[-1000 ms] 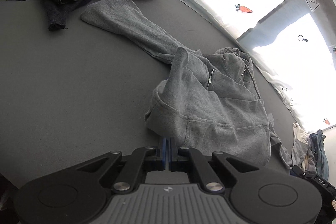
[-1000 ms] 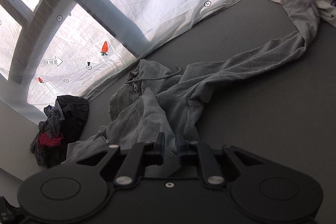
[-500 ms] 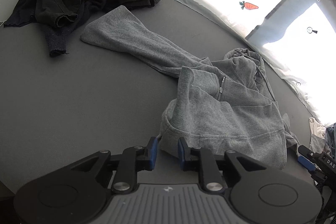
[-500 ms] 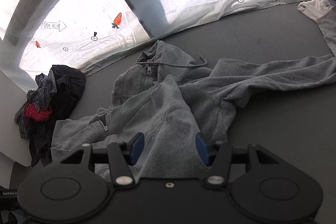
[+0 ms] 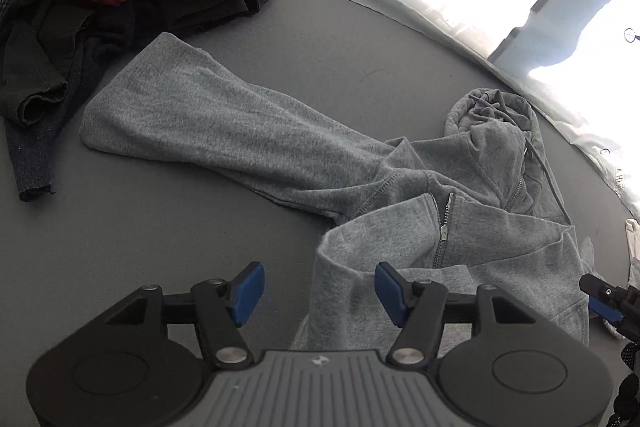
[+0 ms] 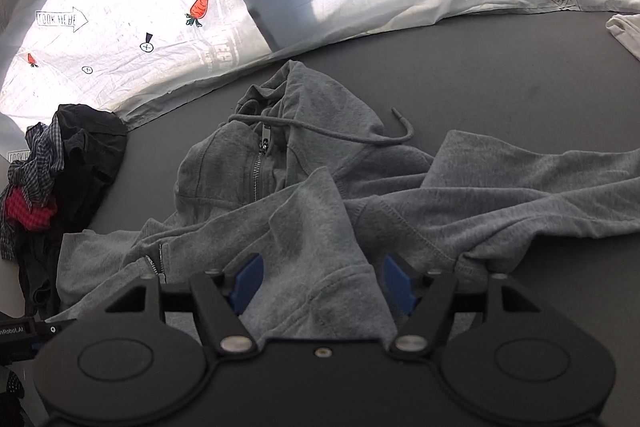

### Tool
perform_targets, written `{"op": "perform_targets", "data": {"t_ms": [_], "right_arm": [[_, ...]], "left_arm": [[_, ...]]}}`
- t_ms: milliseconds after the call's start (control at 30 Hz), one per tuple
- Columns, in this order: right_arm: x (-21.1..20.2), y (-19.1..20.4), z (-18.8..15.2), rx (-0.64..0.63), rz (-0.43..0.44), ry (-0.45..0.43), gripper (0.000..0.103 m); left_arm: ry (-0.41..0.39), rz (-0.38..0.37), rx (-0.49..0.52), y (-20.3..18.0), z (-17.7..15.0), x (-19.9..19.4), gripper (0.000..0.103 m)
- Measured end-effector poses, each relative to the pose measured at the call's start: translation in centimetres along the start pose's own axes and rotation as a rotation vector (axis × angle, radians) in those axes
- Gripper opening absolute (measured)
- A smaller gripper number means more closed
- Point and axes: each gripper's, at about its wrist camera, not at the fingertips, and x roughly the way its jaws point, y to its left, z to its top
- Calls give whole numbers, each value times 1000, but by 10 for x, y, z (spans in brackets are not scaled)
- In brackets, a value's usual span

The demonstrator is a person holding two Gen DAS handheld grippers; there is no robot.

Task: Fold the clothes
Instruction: 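Grasp the hoodie hem with both grippers and pull it straight, then release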

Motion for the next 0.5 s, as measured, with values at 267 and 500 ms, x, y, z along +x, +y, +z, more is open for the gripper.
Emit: {"op": "perform_targets", "data": {"t_ms": [267,500], "right_arm": [[14,-4,-6,-10,72,34,14],[-43,-15,-22,64,233,-129,7]], "left_arm": [[43,-38,6,-2,-5,21,28],[-26,-107,-50,6,-25,-15,5]]}}
